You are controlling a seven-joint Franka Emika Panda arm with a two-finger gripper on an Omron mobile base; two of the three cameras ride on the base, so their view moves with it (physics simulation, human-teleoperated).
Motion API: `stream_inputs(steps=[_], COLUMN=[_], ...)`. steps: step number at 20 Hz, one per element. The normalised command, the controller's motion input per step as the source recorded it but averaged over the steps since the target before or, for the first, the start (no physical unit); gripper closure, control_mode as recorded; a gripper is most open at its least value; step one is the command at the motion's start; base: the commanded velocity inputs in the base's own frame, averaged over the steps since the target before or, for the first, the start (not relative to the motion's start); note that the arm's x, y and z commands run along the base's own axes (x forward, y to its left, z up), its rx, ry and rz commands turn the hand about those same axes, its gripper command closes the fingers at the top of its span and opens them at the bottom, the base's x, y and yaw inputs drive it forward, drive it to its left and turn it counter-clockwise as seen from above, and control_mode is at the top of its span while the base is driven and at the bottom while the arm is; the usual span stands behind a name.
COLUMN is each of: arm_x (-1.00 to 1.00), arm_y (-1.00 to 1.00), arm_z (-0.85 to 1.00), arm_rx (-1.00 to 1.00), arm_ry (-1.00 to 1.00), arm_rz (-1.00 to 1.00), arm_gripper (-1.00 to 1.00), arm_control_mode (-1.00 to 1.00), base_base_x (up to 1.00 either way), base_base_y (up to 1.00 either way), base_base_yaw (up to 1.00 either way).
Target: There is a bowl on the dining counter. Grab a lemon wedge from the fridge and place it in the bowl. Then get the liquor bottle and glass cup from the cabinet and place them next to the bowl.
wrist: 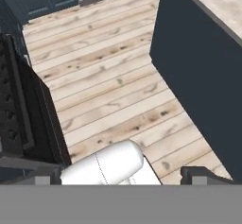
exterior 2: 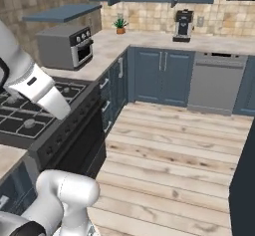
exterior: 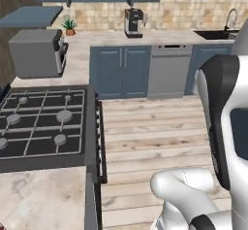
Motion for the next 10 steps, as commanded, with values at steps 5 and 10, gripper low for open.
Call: stream_inputs(steps=[5, 10], arm_x=[0.0, 0.0], arm_y=[0.0, 0.0], arm_z=[0.0, 0.0], arm_rx=[0.0, 0.0], arm_ry=[0.0, 0.0], arm_rz=[0.0, 0.0], arm_gripper=[-1.0, -1.0], arm_control_mode=[1.0, 1.0], base_base_x=[0.66, 0.87], base_base_y=[-0.69, -0.35], base_base_yaw=[0.07, 0.01])
